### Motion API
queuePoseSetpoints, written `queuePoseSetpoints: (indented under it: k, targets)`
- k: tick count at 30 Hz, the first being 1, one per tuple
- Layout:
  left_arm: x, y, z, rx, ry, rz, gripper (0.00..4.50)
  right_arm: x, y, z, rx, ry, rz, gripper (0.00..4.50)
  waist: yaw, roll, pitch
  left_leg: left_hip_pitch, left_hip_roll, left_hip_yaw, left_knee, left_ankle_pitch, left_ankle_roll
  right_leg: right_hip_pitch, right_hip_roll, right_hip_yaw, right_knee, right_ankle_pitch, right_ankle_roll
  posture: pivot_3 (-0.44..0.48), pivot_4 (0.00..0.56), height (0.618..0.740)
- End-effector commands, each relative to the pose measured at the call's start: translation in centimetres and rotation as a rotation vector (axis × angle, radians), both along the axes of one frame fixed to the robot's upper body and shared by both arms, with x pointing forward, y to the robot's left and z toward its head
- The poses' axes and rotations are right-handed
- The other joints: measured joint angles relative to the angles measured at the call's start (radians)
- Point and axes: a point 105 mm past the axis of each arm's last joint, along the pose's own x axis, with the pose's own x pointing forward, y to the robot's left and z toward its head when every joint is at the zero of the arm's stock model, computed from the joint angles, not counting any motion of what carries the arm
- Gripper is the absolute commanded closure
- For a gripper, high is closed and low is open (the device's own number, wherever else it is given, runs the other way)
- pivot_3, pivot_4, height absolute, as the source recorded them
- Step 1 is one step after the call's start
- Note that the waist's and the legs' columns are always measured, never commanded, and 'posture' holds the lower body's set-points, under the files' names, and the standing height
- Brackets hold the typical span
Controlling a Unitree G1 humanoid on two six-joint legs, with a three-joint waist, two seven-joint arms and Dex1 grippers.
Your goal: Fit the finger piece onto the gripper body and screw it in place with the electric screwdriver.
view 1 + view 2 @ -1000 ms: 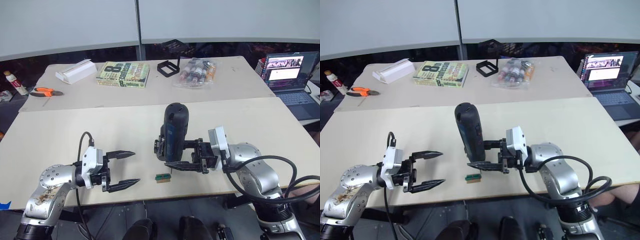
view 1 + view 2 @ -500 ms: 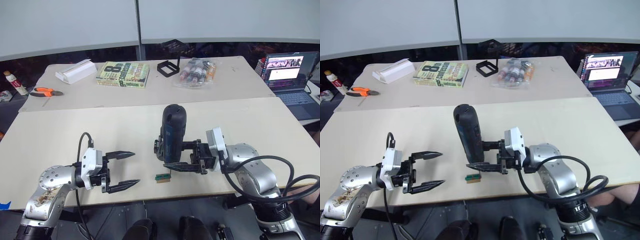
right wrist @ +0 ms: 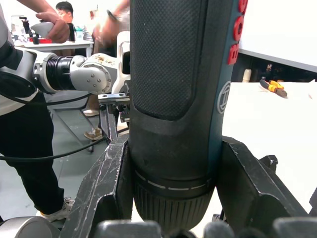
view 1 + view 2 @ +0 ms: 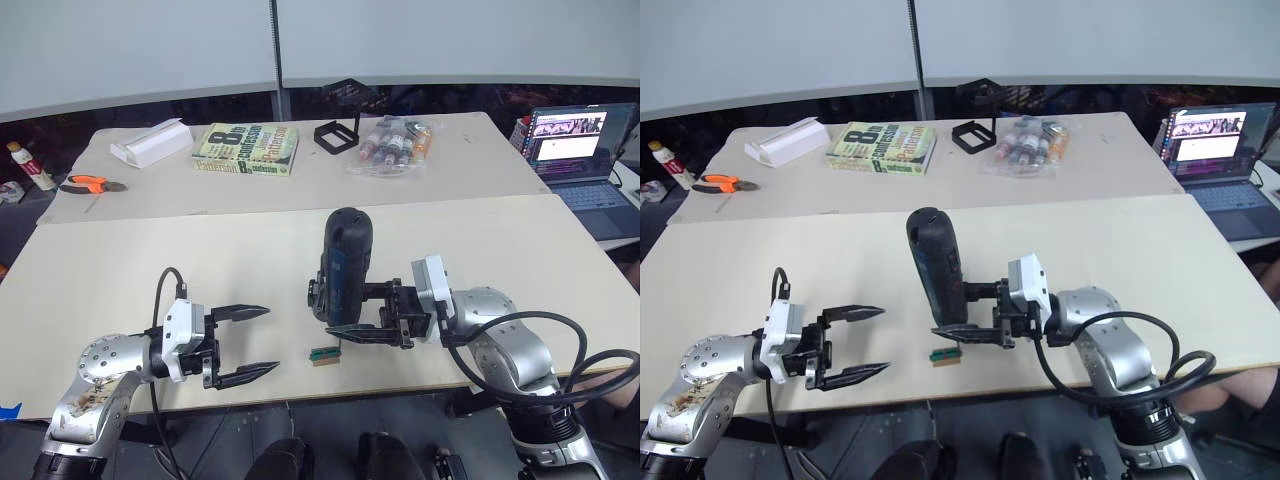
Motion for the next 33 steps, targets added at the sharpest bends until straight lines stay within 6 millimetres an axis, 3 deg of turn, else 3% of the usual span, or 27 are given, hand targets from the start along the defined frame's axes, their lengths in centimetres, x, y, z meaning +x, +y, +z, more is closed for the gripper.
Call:
queuePoseSetpoints:
  k: [1, 33]
  targets:
    - [-0.1, -0.03, 0.35, -0.005, -0.026, -0.004, 0.0, -0.52, 0.08, 1.57, 0.027, -0.065, 0.033, 2.57, 0.0, 0.0, 0.0, 0.0, 0.0, 0.0, 0.0, 0.0, 0.0, 0.0, 0.0, 0.0, 0.0, 0.0, 0.0, 0.0, 0.15, 0.74]
    - [0.03, 0.04, 0.42, -0.006, -0.029, 0.003, 0.0, -0.43, -0.12, 1.34, -0.009, -0.031, 0.052, 2.57, 0.0, 0.0, 0.0, 0.0, 0.0, 0.0, 0.0, 0.0, 0.0, 0.0, 0.0, 0.0, 0.0, 0.0, 0.0, 0.0, 0.15, 0.74]
